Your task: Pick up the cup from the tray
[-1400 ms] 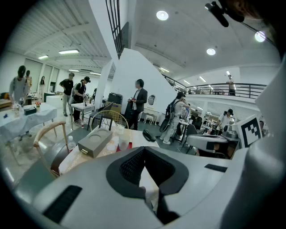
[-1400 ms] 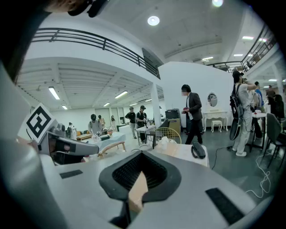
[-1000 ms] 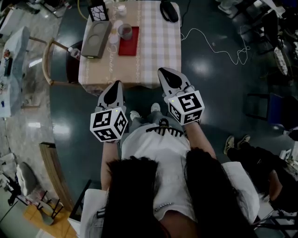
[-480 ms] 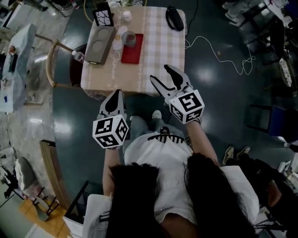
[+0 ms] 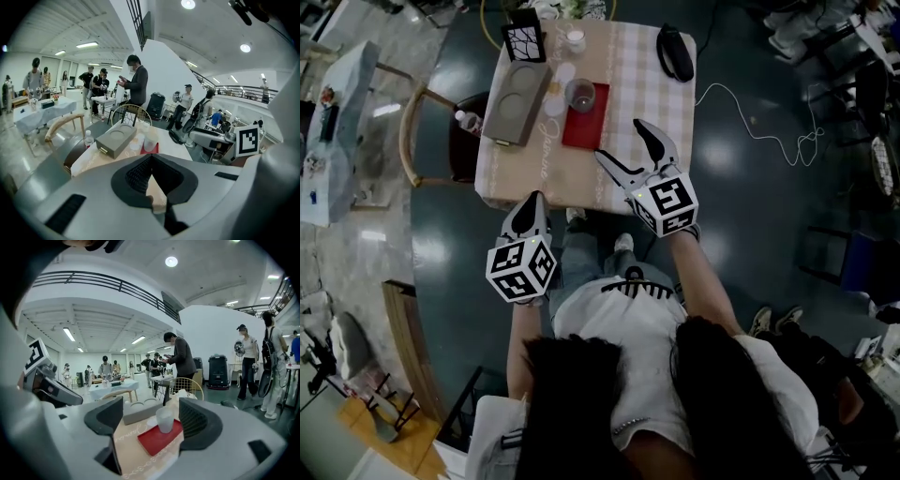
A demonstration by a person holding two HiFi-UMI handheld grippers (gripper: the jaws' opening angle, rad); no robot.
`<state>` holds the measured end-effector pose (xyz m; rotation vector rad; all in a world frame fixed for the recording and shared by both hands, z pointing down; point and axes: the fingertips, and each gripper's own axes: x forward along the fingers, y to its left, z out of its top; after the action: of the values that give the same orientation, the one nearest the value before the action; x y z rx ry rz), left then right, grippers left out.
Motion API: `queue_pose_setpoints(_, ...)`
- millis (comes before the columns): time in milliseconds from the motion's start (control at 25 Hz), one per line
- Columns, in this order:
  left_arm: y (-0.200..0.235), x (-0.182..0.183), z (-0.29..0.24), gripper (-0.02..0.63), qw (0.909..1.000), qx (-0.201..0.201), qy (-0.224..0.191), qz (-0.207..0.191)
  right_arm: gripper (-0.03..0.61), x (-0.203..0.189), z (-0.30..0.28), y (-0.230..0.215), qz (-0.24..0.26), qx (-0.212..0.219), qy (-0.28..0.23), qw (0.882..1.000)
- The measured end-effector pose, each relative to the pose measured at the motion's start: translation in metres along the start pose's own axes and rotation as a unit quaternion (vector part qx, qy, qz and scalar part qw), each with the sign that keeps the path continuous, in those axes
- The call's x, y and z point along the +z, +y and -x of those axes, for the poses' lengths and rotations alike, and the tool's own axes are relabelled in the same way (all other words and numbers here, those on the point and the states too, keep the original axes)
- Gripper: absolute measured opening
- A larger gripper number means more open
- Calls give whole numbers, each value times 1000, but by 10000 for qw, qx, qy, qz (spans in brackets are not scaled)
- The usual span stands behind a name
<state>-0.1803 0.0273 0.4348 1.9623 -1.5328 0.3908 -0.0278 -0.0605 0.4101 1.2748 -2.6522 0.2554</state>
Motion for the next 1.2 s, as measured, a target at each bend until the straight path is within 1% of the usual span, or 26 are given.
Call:
queue_pose_setpoints(120, 19, 10, -21, 8, 9998, -8, 182, 59, 356, -15, -34, -11, -57, -105, 193, 9997)
queue_pose_setpoints(320, 44, 21, -57, 8, 9988, 18, 496, -24, 360, -37, -86, -24, -124, -115, 397, 9991)
queue_pose_setpoints(440, 52, 26, -78, 8, 9978, -82, 658, -21, 365, -54, -108, -35, -204, -241, 544, 9980)
queue_pose_setpoints(560, 63, 33, -97, 8, 9967, -103, 792, -118, 368, -72, -130, -41, -188, -301, 763, 9965)
queue_pose_setpoints(720, 76, 34, -118, 8, 9954, -59, 957, -72, 379, -90, -155, -46, -165, -350, 950, 9947)
queue_pose_setpoints(960, 90, 28, -134, 8, 9921, -71, 1248, -125, 394, -106, -183, -48, -149, -395, 1103, 9930)
queue_pose_setpoints(1200, 102, 26, -142, 8, 9902, -35, 1388, -151, 396, -120, -199, -52, -190, -441, 1176, 9919)
